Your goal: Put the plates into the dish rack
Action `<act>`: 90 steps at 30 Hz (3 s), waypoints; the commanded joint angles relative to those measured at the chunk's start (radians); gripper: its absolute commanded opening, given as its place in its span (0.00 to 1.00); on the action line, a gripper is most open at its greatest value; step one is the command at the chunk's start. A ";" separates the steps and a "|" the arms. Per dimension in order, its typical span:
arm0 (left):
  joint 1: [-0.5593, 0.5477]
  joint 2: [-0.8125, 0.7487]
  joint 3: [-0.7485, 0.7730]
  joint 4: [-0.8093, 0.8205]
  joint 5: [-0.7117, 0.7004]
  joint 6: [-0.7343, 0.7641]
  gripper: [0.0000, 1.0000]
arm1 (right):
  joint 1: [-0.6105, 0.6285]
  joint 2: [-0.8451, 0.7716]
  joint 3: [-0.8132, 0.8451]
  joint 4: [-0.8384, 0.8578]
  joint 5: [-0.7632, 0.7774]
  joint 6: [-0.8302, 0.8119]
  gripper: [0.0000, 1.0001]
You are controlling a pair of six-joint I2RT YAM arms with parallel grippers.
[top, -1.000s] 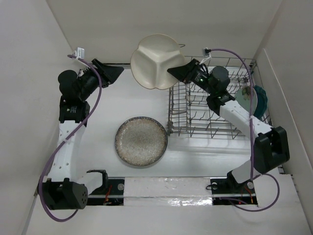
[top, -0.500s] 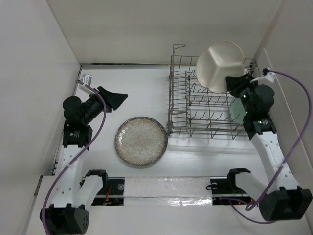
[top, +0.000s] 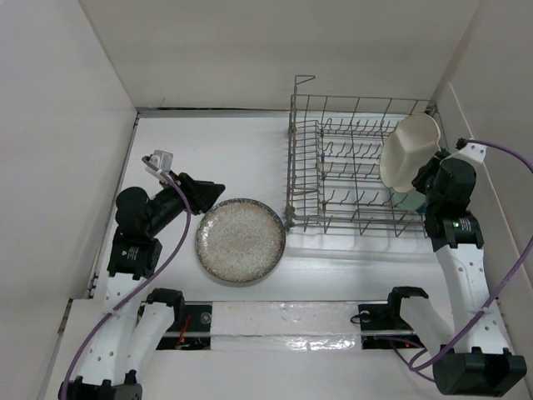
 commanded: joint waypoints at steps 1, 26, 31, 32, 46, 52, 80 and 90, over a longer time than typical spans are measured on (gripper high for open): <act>-0.039 0.002 -0.025 -0.031 -0.084 0.087 0.40 | 0.002 -0.027 0.131 0.122 0.068 -0.055 0.00; -0.081 0.004 -0.028 -0.053 -0.124 0.117 0.40 | 0.141 0.214 0.280 -0.025 0.235 -0.221 0.00; -0.081 0.007 -0.027 -0.054 -0.124 0.118 0.40 | 0.141 0.208 0.296 -0.016 0.238 -0.216 0.00; -0.081 0.007 -0.027 -0.054 -0.122 0.117 0.40 | 0.141 0.209 0.300 -0.016 0.238 -0.216 0.00; -0.081 0.025 -0.027 -0.057 -0.130 0.118 0.39 | 0.194 0.269 0.220 0.013 0.220 -0.218 0.00; -0.081 0.025 -0.027 -0.062 -0.148 0.120 0.40 | 0.224 0.321 0.215 -0.008 0.226 -0.219 0.01; -0.081 0.093 -0.014 -0.112 -0.238 0.110 0.34 | 0.313 0.174 0.220 0.007 0.176 -0.168 0.58; -0.081 0.177 0.006 -0.198 -0.334 0.103 0.00 | 0.799 0.174 0.232 0.133 -0.090 -0.147 0.00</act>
